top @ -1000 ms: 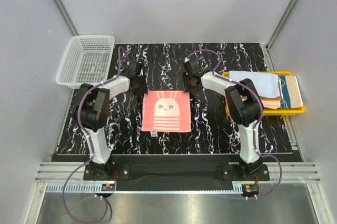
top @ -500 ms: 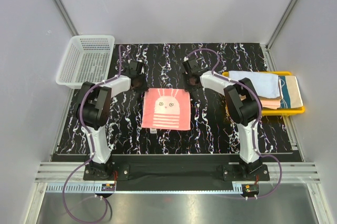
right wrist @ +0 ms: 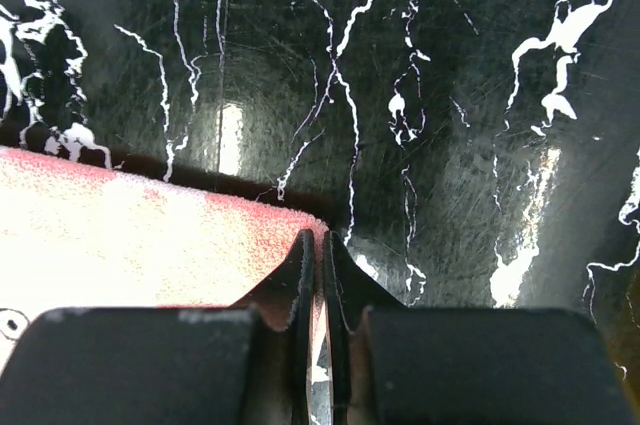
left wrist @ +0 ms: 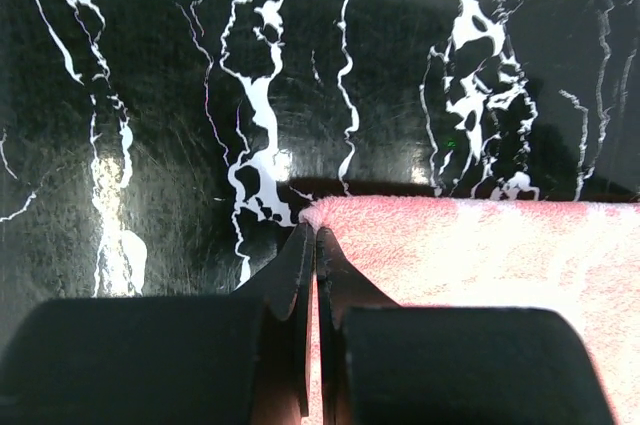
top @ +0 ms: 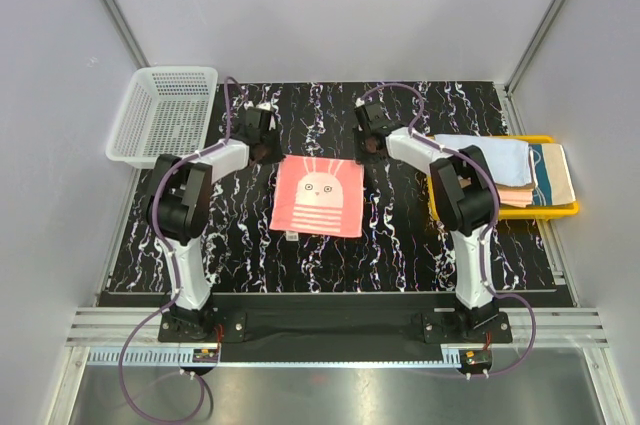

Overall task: Fold and stack the towels
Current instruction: Fold the towel

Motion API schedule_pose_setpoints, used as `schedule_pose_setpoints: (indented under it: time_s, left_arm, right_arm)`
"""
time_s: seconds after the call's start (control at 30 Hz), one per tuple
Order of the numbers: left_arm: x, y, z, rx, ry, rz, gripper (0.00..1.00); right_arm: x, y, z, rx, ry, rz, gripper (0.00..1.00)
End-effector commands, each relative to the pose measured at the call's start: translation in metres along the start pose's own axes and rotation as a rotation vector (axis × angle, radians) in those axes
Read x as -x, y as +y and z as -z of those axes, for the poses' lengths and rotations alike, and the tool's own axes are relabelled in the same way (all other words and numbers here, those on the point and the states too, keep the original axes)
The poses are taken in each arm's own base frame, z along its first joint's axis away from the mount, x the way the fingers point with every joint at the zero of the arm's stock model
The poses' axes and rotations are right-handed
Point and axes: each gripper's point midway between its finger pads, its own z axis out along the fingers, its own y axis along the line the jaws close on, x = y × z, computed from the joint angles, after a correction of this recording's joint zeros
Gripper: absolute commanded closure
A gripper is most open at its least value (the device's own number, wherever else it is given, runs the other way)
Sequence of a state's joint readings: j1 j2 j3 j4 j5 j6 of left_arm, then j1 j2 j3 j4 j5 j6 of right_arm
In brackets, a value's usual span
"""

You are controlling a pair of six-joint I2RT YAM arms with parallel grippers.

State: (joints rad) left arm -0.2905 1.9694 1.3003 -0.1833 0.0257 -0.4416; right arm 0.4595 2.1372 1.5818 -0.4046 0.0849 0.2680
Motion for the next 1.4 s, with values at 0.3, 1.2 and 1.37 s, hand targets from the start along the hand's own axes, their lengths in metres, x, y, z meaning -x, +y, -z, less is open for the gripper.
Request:
schedule_pose_setpoints:
  time_s: [0.3, 1.2, 1.37]
  left_arm:
    - [0.036, -0.009, 0.060, -0.068, -0.214, 0.038, 1.00]
    - [0.042, -0.026, 0.040, -0.119, -0.250, 0.067, 0.77]
    - [0.045, -0.028, 0.031, -0.116, -0.228, 0.052, 0.66]
  right_arm:
    - [0.032, 0.008, 0.075, 0.107, -0.192, -0.052, 1.00]
    - [0.028, 0.011, 0.064, 0.091, -0.250, -0.017, 0.96]
    - [0.028, 0.009, 0.040, 0.057, -0.225, -0.017, 0.75]
